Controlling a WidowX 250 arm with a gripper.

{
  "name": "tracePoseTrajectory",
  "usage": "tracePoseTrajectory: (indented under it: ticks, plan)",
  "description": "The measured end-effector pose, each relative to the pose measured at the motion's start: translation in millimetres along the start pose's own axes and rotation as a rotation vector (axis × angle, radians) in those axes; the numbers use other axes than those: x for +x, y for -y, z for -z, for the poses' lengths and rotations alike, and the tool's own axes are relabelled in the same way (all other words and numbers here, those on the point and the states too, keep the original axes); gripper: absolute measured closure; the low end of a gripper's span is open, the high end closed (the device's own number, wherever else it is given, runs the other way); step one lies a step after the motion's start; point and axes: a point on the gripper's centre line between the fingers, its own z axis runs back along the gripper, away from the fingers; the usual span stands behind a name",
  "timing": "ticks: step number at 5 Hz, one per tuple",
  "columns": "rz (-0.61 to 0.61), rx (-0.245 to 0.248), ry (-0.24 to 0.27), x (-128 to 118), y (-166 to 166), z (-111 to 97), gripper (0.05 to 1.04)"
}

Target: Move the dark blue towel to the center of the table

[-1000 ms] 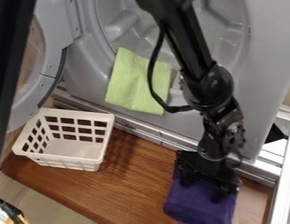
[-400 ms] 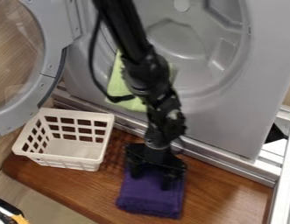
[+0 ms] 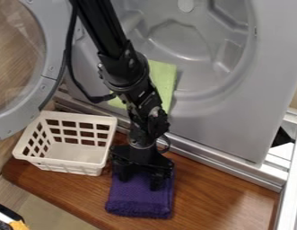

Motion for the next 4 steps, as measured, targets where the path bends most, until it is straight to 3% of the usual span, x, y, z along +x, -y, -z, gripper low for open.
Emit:
tracePoseTrajectory:
  ticks: [2,4]
  plan:
    - [0.024,0.015,-0.006,-4,5,-7,0.084]
    - [0.043,0.007,0.068,4,18,-31,0.084]
